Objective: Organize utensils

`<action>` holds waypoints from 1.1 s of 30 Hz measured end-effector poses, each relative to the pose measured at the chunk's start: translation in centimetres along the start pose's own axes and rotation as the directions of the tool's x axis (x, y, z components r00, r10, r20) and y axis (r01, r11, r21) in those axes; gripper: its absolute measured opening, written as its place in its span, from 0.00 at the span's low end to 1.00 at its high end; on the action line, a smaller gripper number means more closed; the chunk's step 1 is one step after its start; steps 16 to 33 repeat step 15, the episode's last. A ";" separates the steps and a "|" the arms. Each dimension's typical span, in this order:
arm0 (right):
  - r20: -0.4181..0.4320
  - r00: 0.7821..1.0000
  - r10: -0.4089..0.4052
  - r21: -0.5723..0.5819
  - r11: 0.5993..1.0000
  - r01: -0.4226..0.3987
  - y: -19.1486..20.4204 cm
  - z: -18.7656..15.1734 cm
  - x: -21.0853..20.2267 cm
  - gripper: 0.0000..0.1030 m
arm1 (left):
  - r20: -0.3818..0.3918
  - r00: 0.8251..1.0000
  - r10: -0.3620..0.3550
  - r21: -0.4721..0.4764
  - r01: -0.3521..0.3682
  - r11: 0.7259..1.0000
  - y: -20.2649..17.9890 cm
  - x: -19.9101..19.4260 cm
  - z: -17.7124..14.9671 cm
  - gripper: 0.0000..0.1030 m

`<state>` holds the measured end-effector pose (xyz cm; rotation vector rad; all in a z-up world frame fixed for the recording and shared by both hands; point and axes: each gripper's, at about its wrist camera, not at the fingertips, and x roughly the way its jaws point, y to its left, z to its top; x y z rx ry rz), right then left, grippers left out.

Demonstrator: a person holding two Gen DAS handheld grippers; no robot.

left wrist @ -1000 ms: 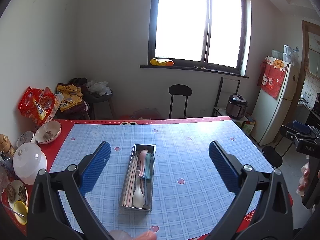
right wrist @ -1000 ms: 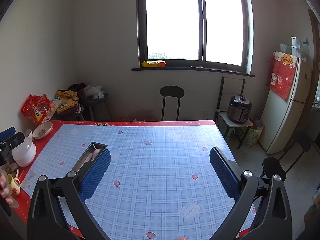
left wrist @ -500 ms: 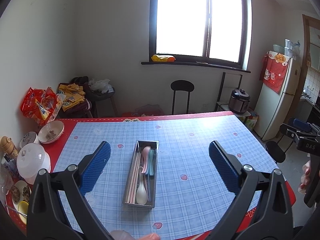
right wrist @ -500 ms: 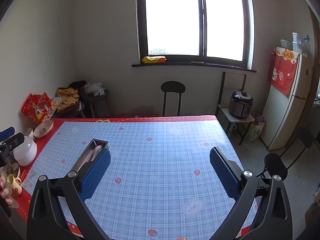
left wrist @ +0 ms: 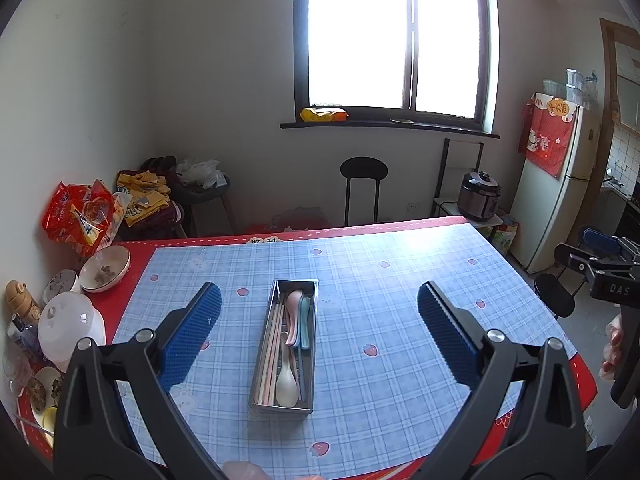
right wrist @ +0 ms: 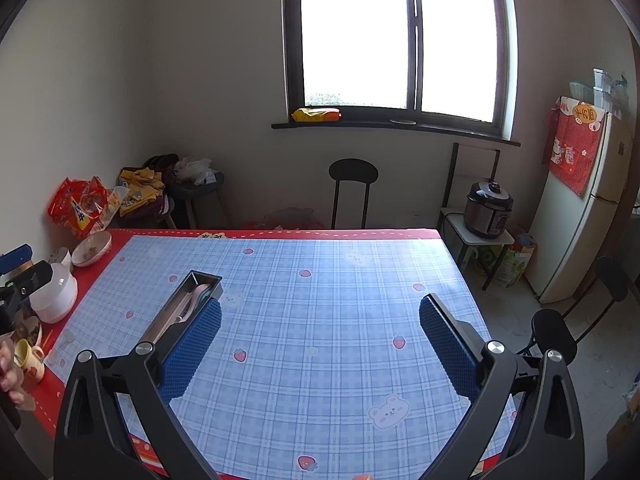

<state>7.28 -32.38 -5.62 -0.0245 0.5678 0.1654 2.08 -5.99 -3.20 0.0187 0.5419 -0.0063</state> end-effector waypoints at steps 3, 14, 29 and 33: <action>0.001 1.000 0.009 -0.011 1.000 -0.009 0.3 0.0 0.0 0.94 | 0.002 1.000 0.004 0.004 -0.004 1.000 -0.1 -0.1 0.0 0.94; -0.011 1.000 0.024 -0.045 0.999 -0.025 0.8 -0.2 0.2 0.94 | 0.003 1.000 0.031 0.034 -0.031 0.999 -0.4 -0.2 0.0 0.94; -0.012 1.000 0.026 -0.048 0.998 -0.026 0.9 -0.2 0.2 0.94 | 0.002 0.999 0.032 0.034 -0.032 0.999 -0.4 -0.2 0.0 0.94; -0.012 1.000 0.026 -0.048 0.998 -0.026 0.9 -0.2 0.2 0.94 | 0.002 0.999 0.032 0.034 -0.032 0.999 -0.4 -0.2 0.0 0.94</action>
